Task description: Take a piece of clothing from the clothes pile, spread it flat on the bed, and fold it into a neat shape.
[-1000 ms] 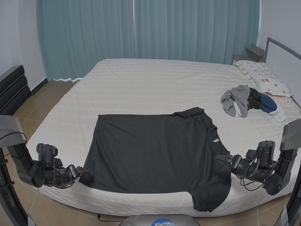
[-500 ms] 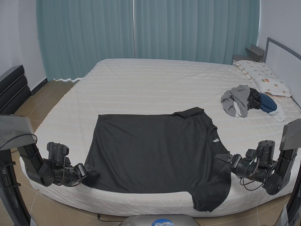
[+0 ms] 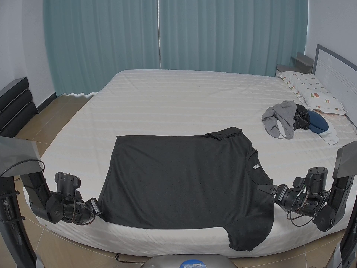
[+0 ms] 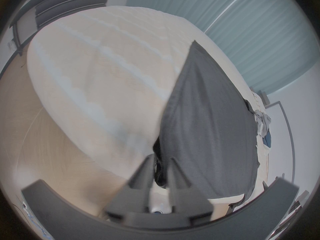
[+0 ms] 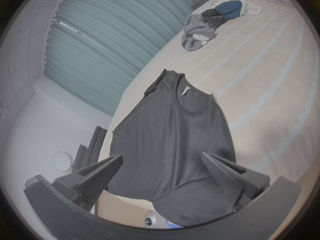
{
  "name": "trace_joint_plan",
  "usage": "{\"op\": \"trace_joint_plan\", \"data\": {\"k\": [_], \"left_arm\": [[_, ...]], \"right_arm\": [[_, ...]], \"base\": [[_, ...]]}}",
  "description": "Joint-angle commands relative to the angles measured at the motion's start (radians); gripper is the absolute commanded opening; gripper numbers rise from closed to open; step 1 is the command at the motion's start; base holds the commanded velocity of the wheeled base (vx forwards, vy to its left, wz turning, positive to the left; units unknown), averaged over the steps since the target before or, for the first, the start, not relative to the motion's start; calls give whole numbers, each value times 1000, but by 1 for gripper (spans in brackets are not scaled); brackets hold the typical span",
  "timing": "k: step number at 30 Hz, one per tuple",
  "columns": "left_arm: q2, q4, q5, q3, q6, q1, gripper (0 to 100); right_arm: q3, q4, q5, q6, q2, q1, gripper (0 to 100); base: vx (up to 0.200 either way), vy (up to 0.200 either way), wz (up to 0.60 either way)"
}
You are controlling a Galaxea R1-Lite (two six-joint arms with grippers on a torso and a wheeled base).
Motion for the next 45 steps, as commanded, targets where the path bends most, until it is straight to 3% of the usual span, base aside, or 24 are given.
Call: {"op": "trace_joint_plan", "data": {"k": [1,4,9,29,30,45], "left_arm": [[-7,-3,-2,18,1,11,0],[-10,-3,-2,18,1,11,0],[-42,-5,-11,16,-15,17,0],[-56,-5,-16,16,-44,34,0],[-54,-3,-16,16,-44,34,0],[-51,-5,-16,16,-44,34,0]], "right_arm": [[6,4,0,-8,3,-5,100],[18,7,0,-34,8,-18,100],[32,13,-17,-152,57,-58,100],[-52,13,-54,-158,226,-75,100],[-63,15,-54,-158,234,-74,0],[-207,2,-54,-123,247,-94,0]], "base": [[0,0,0],[0,0,0],[0,0,0],[0,0,0],[0,0,0],[0,0,0]]}}
